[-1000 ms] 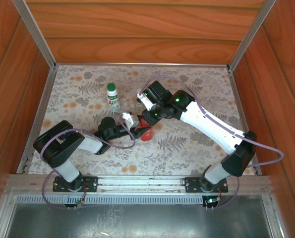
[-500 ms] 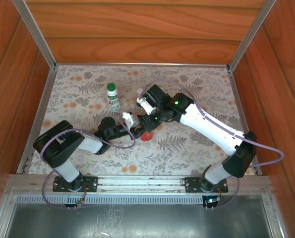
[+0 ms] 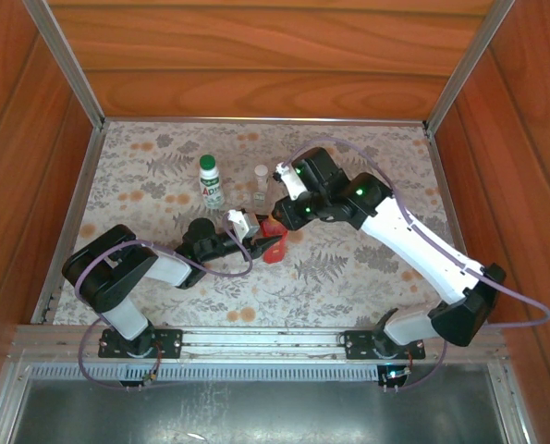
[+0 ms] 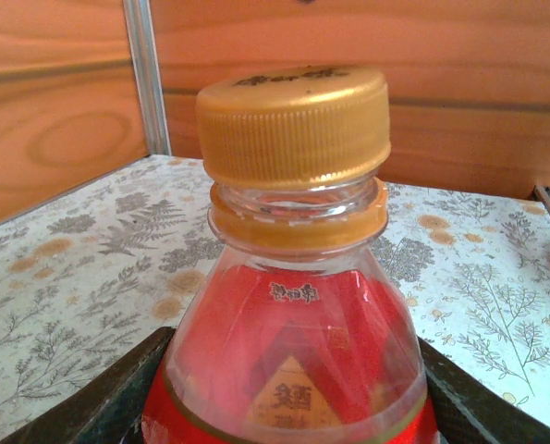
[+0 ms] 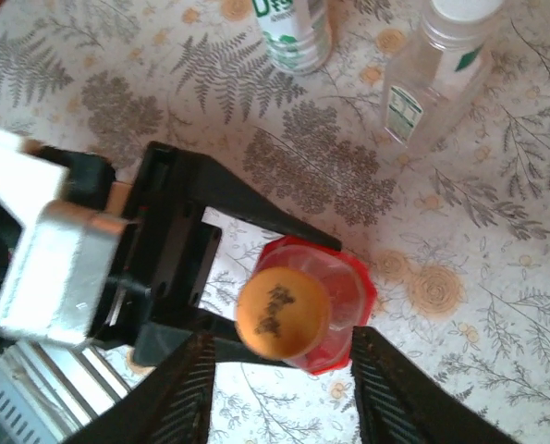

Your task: Screw on the bottle caps

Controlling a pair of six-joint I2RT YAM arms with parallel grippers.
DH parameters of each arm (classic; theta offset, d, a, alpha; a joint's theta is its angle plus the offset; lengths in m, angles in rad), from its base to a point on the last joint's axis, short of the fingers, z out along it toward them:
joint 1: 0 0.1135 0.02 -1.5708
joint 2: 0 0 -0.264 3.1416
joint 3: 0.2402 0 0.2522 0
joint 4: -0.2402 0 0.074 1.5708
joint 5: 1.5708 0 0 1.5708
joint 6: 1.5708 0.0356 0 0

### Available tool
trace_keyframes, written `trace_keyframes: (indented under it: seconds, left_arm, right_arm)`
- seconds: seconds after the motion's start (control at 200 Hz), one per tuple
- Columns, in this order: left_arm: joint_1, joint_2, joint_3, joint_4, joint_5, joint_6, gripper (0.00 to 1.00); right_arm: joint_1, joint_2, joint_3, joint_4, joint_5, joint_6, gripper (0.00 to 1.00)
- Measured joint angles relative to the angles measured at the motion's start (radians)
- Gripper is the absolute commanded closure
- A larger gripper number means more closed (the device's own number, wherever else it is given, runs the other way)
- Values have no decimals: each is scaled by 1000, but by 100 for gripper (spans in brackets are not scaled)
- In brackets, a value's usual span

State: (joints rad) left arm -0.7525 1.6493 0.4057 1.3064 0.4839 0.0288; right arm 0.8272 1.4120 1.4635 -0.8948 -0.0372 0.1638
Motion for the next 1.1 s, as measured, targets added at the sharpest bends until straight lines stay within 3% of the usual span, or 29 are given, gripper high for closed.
trace_keyframes:
  seconds: [0.42, 1.099]
  left_arm:
    - [6, 0, 0, 0, 0, 0, 42]
    - [9, 0, -1, 0, -1, -5, 42]
  right_arm:
    - [-11, 21, -34, 29, -26, 19, 76]
    - [-16, 13, -66, 19, -46, 34, 67]
